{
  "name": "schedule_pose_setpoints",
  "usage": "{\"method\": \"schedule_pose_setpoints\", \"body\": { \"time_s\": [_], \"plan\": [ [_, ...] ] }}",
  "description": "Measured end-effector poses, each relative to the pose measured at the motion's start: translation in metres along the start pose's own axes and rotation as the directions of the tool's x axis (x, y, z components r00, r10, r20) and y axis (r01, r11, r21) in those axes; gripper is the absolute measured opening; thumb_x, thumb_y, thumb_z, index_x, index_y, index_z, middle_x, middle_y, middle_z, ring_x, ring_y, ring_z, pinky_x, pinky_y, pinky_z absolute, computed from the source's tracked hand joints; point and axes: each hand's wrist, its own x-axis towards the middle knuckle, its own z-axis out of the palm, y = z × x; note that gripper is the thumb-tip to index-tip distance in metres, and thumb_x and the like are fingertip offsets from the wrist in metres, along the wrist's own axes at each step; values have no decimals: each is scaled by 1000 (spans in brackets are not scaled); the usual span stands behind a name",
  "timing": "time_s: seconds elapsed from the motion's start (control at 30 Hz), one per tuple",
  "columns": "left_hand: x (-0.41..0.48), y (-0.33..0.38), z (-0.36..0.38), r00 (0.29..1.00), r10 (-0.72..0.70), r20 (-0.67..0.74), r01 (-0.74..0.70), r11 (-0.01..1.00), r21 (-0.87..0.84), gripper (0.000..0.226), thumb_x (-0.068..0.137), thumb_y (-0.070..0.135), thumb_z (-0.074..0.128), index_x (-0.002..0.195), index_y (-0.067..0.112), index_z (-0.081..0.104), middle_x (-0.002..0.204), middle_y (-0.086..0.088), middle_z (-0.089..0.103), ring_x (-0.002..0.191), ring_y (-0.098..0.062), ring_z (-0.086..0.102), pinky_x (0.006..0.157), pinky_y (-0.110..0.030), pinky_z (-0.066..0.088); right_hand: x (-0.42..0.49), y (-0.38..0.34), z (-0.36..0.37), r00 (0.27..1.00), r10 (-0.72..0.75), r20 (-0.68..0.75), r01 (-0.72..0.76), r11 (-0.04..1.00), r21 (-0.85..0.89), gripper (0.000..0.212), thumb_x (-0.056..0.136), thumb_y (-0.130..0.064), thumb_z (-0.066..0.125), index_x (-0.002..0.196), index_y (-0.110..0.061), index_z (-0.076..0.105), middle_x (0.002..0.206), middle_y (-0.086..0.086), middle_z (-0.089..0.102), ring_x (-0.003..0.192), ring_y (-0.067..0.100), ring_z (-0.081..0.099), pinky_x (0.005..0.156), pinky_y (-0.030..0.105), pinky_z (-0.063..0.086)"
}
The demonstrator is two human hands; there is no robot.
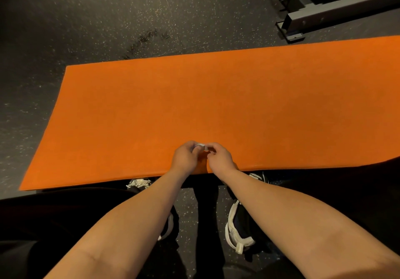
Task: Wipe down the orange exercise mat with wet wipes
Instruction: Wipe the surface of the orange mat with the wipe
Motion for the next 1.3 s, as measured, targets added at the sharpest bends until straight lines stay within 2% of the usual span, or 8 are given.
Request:
{"method": "schedule_pose_setpoints", "body": {
  "time_s": [0.13, 0.37, 0.5, 0.7, 0.8, 0.93, 1.13, 1.3],
  "plan": [
    [0, -1, 2, 997, -73, -31, 71, 994, -86, 18, 105, 30, 51, 109, 15, 62, 105, -4, 68, 83, -15, 60, 64, -28, 41, -1, -3, -1, 1000, -30, 6, 30, 999, 25, 15, 103, -35, 57, 104, -21, 59, 102, -4, 63, 94, 21, 59, 74, 34, 46],
    [-8, -5, 6, 984, -170, -48, 153, 957, -245, 26, 101, 37, 57, 115, 19, 46, 85, -1, 57, 65, -19, 52, 57, -32, 37, 8, -18, -8, 970, 223, -96, -206, 965, 162, 19, 103, -30, 55, 118, -23, 46, 93, 6, 57, 68, 19, 48, 55, 32, 36],
    [-2, -6, 2, 963, -255, -85, 207, 905, -371, 21, 102, 32, 56, 115, 21, 45, 72, -1, 52, 54, -18, 42, 51, -29, 31, 12, -24, -2, 968, 252, -11, -245, 949, 200, 22, 93, -31, 61, 110, -30, 47, 90, 6, 57, 71, 23, 50, 63, 37, 42],
    [7, 4, -6, 964, -267, 14, 244, 858, -452, 30, 97, 30, 63, 118, 29, 42, 90, -9, 54, 73, -25, 54, 64, -39, 42, 18, -21, -1, 970, 228, -81, -206, 953, 223, 29, 89, -1, 47, 86, -29, 53, 85, 7, 59, 68, 24, 51, 60, 38, 40],
    [7, 4, -6, 971, -223, 86, 238, 880, -410, 37, 96, 19, 64, 119, 34, 40, 106, -9, 61, 86, -31, 65, 73, -46, 53, 23, -23, -6, 978, 193, -73, -167, 947, 275, 31, 96, 2, 49, 100, -23, 65, 113, 6, 61, 92, 25, 61, 73, 41, 52],
    [5, 6, -4, 981, -181, 62, 191, 911, -365, 26, 98, 1, 56, 118, 18, 57, 118, -2, 58, 100, -19, 62, 73, -27, 51, 22, -23, -7, 991, 137, 1, -134, 968, 213, 41, 94, 8, 52, 128, -12, 65, 131, 8, 57, 109, 25, 58, 71, 28, 51],
    [4, 8, -1, 979, -143, 147, 172, 962, -213, 48, 96, 12, 68, 142, 9, 53, 140, -8, 56, 125, -28, 56, 99, -39, 48, 18, -19, -5, 996, 73, -58, -74, 997, -1, 39, 100, 0, 51, 134, -15, 61, 140, 8, 58, 119, 25, 56, 90, 29, 46],
    [5, -3, 5, 995, -94, 13, 95, 992, -80, 23, 101, 22, 59, 113, 6, 70, 86, -8, 59, 68, -20, 54, 52, -14, 35, 15, -11, -5, 994, 38, -98, -52, 989, -140, 18, 105, -15, 48, 106, -21, 65, 125, 5, 57, 86, 20, 51, 71, 30, 39]
  ]
}}
